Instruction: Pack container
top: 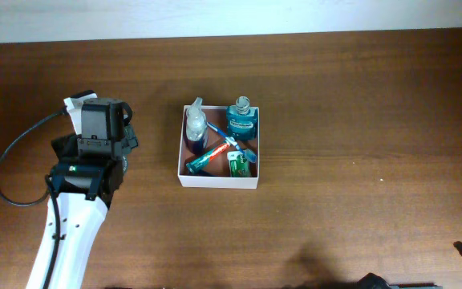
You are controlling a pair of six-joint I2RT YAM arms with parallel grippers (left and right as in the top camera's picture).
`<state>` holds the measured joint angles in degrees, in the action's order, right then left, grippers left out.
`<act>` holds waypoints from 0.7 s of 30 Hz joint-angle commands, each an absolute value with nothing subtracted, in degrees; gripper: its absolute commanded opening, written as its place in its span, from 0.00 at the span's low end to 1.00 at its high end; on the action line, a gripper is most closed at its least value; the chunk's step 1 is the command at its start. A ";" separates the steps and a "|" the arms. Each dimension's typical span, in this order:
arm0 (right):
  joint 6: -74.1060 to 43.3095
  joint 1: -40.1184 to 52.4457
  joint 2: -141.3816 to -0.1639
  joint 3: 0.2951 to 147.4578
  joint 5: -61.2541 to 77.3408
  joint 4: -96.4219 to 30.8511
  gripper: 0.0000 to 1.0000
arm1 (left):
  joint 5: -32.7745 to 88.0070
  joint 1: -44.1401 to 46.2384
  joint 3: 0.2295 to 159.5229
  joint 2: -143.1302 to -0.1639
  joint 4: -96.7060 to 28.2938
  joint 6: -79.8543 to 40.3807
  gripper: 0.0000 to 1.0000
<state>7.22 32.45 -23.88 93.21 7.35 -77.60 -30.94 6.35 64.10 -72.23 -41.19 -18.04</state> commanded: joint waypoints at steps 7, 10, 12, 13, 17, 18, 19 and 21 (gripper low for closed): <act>6.66 32.56 -23.86 93.27 6.81 -77.69 0.99 | -31.70 6.22 64.93 -72.42 -41.25 -18.83 0.99; 6.63 32.56 -23.86 93.14 6.81 -77.69 0.99 | -31.70 6.22 64.93 -72.42 -41.23 -18.83 0.99; 6.83 32.60 -23.86 92.33 6.79 -77.65 0.99 | -31.70 6.22 64.93 -72.42 -41.23 -18.83 0.99; 7.53 32.49 -23.75 91.90 6.79 -77.65 0.99 | -31.70 6.22 64.93 -72.42 -41.23 -18.83 0.99; 8.47 29.67 -21.74 87.33 6.81 -77.14 0.99 | -31.70 6.22 64.93 -72.42 -41.25 -18.83 0.99; 8.80 28.93 -20.86 85.62 6.83 -76.49 0.99 | -31.70 6.22 64.93 -72.42 -41.23 -18.83 0.99; 8.78 28.10 -19.75 83.57 6.83 -75.46 0.99 | -31.70 6.22 64.93 -72.42 -41.23 -18.83 0.99; 8.82 26.65 -17.47 79.66 6.81 -72.93 0.99 | -31.73 6.22 64.93 -72.42 -41.23 -18.83 0.99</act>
<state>8.03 28.82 -20.93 84.23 7.31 -75.00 -30.94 6.35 64.10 -72.23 -41.19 -18.04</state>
